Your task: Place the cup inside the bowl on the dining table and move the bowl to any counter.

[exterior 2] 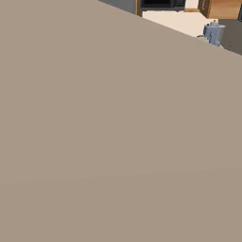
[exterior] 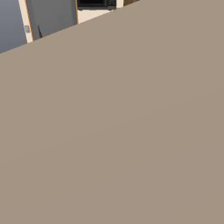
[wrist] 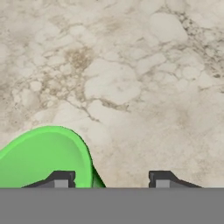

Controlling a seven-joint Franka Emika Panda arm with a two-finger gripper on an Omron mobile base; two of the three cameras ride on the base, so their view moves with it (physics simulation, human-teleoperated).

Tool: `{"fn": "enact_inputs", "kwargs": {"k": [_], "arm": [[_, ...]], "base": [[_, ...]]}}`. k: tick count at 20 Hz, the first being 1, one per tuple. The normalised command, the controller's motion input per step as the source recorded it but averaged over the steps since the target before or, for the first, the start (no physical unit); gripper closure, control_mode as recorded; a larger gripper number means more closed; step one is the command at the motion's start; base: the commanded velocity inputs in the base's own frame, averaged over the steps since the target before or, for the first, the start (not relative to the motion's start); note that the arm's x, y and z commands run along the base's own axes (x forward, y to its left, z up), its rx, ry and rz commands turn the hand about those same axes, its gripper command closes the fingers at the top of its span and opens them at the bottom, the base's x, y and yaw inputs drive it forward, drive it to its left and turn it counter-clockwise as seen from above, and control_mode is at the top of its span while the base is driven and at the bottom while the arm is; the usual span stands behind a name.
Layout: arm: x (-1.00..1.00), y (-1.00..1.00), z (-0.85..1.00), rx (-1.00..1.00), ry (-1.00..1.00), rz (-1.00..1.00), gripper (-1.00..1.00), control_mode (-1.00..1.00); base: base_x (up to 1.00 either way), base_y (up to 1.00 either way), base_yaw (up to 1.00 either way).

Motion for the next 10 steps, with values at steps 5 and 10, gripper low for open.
{"fn": "enact_inputs", "kwargs": {"k": [5, 10], "arm": [[-0.02, 0.00, 0.00, 0.00, 0.00, 0.00, 1.00, -1.00], [-0.19, -0.01, 0.01, 0.02, -0.03, 0.00, 1.00, -1.00]], "base": [[0.00, 0.00, 0.00], [0.00, 0.00, 0.00]]}}
